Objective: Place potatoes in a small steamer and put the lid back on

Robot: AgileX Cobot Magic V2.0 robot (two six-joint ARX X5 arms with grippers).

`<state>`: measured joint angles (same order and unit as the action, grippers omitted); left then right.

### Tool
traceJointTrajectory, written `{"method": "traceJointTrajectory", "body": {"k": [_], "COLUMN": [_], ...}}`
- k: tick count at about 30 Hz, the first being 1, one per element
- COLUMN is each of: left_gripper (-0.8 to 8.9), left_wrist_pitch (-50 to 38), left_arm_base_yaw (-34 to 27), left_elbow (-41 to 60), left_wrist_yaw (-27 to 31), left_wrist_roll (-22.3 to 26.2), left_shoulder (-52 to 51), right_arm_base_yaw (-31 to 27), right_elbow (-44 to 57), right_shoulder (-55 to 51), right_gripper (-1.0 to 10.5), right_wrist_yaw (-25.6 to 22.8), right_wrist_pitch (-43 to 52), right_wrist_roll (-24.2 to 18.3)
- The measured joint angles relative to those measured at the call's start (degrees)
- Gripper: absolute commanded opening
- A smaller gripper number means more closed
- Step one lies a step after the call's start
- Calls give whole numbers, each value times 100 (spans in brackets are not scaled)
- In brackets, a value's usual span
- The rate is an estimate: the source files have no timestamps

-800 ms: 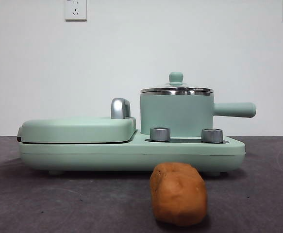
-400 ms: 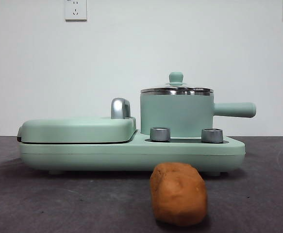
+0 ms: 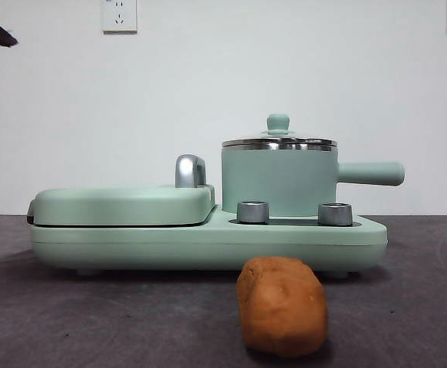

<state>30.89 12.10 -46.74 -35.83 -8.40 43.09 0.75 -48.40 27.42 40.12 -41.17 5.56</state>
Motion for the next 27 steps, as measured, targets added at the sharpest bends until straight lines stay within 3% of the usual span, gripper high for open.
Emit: {"method": "traceJointTrajectory", "body": {"k": [12, 16, 27], "left_gripper": [530, 530, 530], "left_wrist_pitch": [11, 284, 1167], "left_arm_base_yaw": [686, 951, 1646], "left_elbow": [-1368, -2142, -4822], "left_wrist_yaw": [2, 33, 837], "left_wrist_roll": [17, 227, 866], "left_shoulder": [1755, 2570, 4918], "right_arm_base_yaw": [0, 0, 0], "right_elbow": [0, 0, 0], "right_shoulder": [0, 0, 0], "right_gripper": [511, 511, 511], "right_wrist_yaw": [0, 0, 0], "right_wrist_pitch": [0, 0, 0], "right_wrist_roll": [0, 0, 0]}}
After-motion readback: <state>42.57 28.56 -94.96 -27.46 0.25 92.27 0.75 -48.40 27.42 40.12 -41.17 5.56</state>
